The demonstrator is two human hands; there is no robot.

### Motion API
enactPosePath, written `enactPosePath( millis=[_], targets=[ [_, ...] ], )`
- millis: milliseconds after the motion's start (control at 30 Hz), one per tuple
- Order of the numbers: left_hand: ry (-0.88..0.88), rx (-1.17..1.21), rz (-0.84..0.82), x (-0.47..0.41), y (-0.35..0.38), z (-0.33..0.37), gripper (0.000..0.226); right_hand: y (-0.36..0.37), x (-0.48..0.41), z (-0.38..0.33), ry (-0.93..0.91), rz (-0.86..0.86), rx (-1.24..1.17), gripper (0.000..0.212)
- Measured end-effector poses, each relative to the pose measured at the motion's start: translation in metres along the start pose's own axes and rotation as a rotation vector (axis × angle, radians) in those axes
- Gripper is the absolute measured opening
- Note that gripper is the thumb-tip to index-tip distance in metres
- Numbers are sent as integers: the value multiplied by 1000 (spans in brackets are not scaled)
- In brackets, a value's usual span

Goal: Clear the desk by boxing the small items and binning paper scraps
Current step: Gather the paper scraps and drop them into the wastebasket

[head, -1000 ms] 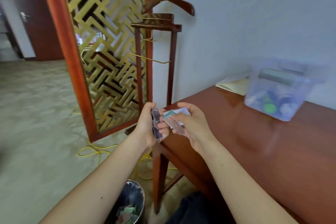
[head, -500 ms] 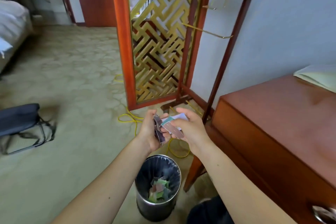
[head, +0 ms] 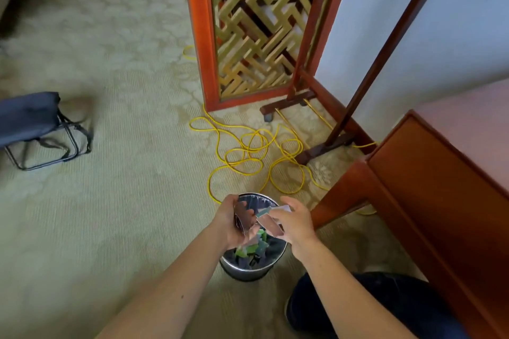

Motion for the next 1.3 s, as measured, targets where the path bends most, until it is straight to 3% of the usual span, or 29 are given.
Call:
enactPosePath(
  millis=[100, 233, 333, 433, 533, 700, 933, 1300],
  targets=[
    [-27, -17, 16, -17, -7, -6, 58, 9, -9, 15, 140, -66, -88, 47],
    [-20, -28, 2, -23, -4, -9, 69, 15, -13, 29, 285, -162, -187, 47],
    [-2, -109, 99, -20, -5, -9, 72, 7, -15, 37, 325, -162, -161, 64],
    [39, -149, 137, -25, -8, -7, 74, 3, -11, 37, 306, -144, -101, 57],
    [145, -211, 117, -23, 0, -6, 60, -2, -2, 25, 214, -134, 18, 35],
    [474, -262, 65, 13, 29, 7, 17, -11, 21, -14, -131, 26, 52, 22],
    [707, -261, -243, 112, 100, 23, 18, -38, 97, -86, -535, 139, -87, 19],
    [764, -400, -606, 235, 199, -20, 19, -133, 219, -152, -777, 169, -186, 26]
  ],
)
Point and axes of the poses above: each hand's wrist, its own x-axis away from the middle knuckle, its own y-axis out of the palm, z = x × y, the point moved 4 cm from there along -x, towards the middle knuckle, and after that the axes turned 5 degrees about x, right-handed, at the moved point
